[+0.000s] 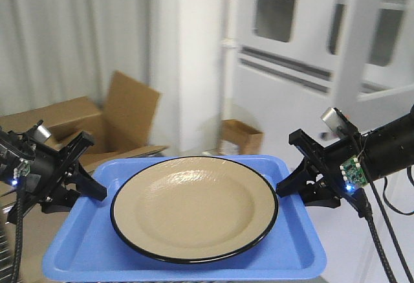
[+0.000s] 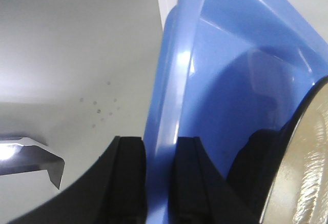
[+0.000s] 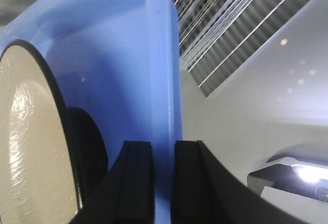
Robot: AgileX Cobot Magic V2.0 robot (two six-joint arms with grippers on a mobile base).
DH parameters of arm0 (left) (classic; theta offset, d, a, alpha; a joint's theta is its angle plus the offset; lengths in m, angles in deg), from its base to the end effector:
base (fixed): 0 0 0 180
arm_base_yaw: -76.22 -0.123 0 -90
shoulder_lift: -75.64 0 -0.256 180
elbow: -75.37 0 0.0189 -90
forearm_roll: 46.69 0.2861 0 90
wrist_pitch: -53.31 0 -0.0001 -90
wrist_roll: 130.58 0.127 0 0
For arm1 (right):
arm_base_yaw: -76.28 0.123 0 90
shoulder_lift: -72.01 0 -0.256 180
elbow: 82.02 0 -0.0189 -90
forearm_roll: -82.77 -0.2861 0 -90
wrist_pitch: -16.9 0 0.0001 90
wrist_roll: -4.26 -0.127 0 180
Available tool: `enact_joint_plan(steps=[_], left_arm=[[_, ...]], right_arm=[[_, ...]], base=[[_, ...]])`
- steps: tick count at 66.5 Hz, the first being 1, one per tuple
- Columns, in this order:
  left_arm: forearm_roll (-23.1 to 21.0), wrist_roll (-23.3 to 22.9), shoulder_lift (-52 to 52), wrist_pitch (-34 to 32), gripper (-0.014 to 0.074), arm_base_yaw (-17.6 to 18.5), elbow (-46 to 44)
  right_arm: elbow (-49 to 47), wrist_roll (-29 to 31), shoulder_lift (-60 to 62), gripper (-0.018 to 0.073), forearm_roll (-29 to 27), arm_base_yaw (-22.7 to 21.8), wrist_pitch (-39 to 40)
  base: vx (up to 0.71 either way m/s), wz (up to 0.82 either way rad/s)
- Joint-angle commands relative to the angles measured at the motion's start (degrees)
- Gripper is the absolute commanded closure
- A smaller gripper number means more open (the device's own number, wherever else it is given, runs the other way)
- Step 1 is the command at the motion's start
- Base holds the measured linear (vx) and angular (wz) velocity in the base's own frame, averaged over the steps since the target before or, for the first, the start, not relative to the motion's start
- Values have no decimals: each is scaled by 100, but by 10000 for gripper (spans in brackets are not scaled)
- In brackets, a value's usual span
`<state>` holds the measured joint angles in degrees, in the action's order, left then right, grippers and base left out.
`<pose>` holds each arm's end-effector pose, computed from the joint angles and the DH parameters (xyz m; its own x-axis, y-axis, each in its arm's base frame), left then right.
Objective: Place disk in tray to left cabinet
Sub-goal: 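Hold the tray level with both grippers while the base drives to the cabinet, then carry the tray forward over the cabinet shelf with both grippers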
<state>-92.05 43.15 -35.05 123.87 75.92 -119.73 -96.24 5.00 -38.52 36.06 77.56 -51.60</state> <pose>0.4112 -0.0831 0.2656 -0.9463 -0.3171 -0.0627 -0.1774 0.6717 -0.7193 0.4115 0.0953 0.2644 -0.9589 0.2365 -0.1569 0.0523 0.6904 0.7215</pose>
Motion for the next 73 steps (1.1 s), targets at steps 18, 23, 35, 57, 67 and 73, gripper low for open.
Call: enact_joint_plan(steps=[18, 23, 35, 57, 67, 73], left_arm=[[-880, -192, 308, -28, 596, 66, -185], [-880, -192, 308, -28, 596, 66, -185], [-880, -192, 308, -28, 596, 66, -185], [-880, -192, 308, -28, 596, 66, -185], [-880, -192, 308, -28, 596, 66, -185], [-880, -192, 308, -28, 596, 66, -185]], right_arm=[[-185, -20, 312, 565, -737, 48, -49], [-185, -20, 312, 565, -737, 48, -49], [-185, -20, 312, 565, -737, 48, -49], [-185, -20, 312, 565, -737, 48, -49], [-185, -20, 312, 565, -737, 48, -49], [-185, -20, 312, 565, -737, 48, -49]], base=[[17, -70], [17, -66], [17, -64], [16, -60], [14, -51], [14, -44]])
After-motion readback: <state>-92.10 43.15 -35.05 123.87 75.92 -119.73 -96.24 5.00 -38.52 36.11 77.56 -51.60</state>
